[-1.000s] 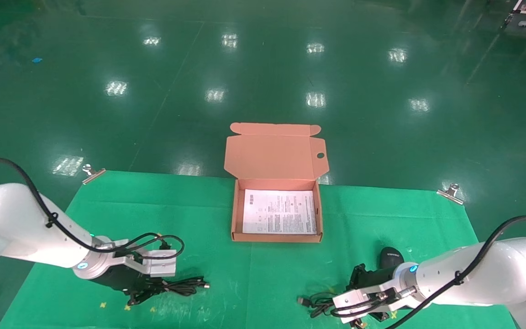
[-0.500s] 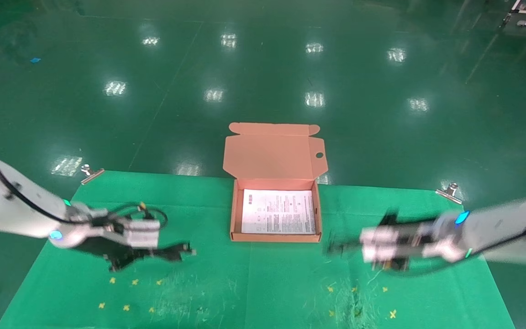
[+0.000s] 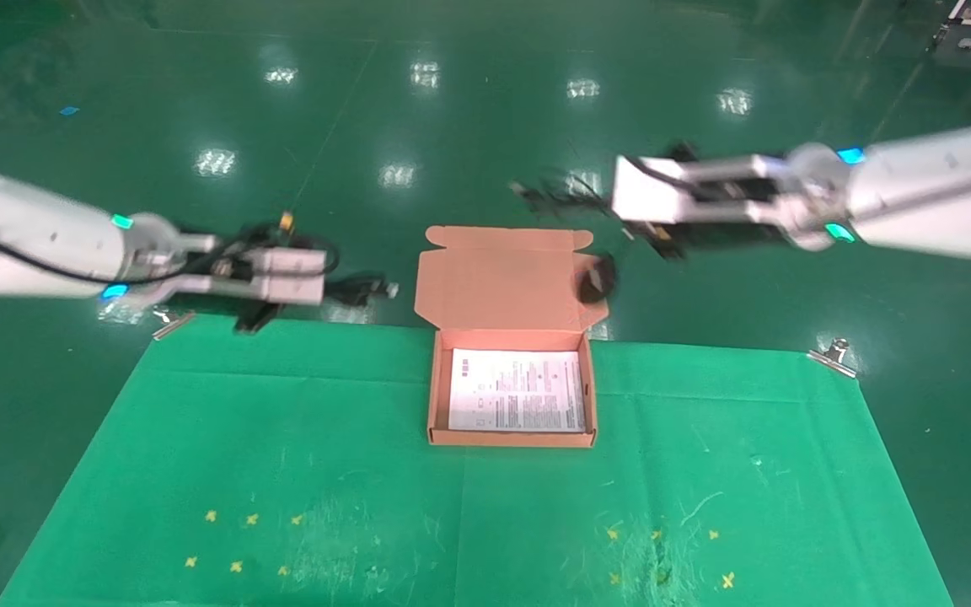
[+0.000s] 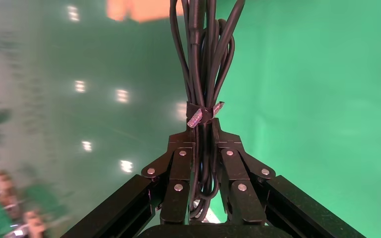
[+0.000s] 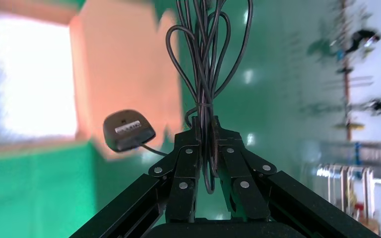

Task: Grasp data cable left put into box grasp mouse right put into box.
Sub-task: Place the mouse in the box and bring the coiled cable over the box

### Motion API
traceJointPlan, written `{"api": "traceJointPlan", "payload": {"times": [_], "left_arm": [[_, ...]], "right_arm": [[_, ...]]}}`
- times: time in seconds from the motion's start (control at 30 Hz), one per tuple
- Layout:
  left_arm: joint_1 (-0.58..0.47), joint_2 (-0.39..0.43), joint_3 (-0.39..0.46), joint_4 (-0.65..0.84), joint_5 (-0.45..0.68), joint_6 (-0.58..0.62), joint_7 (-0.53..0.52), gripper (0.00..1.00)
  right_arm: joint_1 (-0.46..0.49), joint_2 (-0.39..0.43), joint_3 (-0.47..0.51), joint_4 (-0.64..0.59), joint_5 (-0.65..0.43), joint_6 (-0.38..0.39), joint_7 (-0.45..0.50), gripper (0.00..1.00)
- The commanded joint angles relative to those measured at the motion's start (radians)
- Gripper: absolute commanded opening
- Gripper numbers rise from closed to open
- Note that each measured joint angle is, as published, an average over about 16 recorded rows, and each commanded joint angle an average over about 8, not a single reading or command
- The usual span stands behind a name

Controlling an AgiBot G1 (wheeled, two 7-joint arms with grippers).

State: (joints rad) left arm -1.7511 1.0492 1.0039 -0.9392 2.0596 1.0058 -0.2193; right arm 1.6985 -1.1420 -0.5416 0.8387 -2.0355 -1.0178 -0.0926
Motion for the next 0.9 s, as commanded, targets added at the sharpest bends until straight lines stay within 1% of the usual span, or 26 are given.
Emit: {"api": "traceJointPlan", "payload": {"times": [0.03,0.2,0.33,0.47,0.6,0.9], "left_arm": [[-0.013,0.017,-0.004,-0.002,0.015,-0.025,-0.010,0.00],[-0.043,0.062,-0.011,0.049,0.043,-0.080,-0.015,0.00],[-0.062,0.082,-0.013,0.076,0.058,-0.100,-0.015,0.00],[-0.077,0.089,-0.014,0.087,0.067,-0.106,-0.017,0.00],[-0.082,0.088,-0.014,0.090,0.071,-0.108,-0.017,0.00],[-0.059,0.042,0.001,0.054,0.075,-0.049,-0.028,0.00]], "right_arm": [[0.035,-0.038,0.008,-0.033,0.021,0.016,-0.015,0.00],[0.106,-0.127,0.015,-0.143,0.046,0.059,-0.062,0.00],[0.147,-0.171,0.018,-0.212,0.066,0.072,-0.101,0.00],[0.170,-0.189,0.021,-0.256,0.082,0.075,-0.130,0.00],[0.176,-0.195,0.019,-0.270,0.093,0.076,-0.143,0.00],[0.139,-0.199,-0.020,-0.259,0.092,0.079,-0.138,0.00]]}}
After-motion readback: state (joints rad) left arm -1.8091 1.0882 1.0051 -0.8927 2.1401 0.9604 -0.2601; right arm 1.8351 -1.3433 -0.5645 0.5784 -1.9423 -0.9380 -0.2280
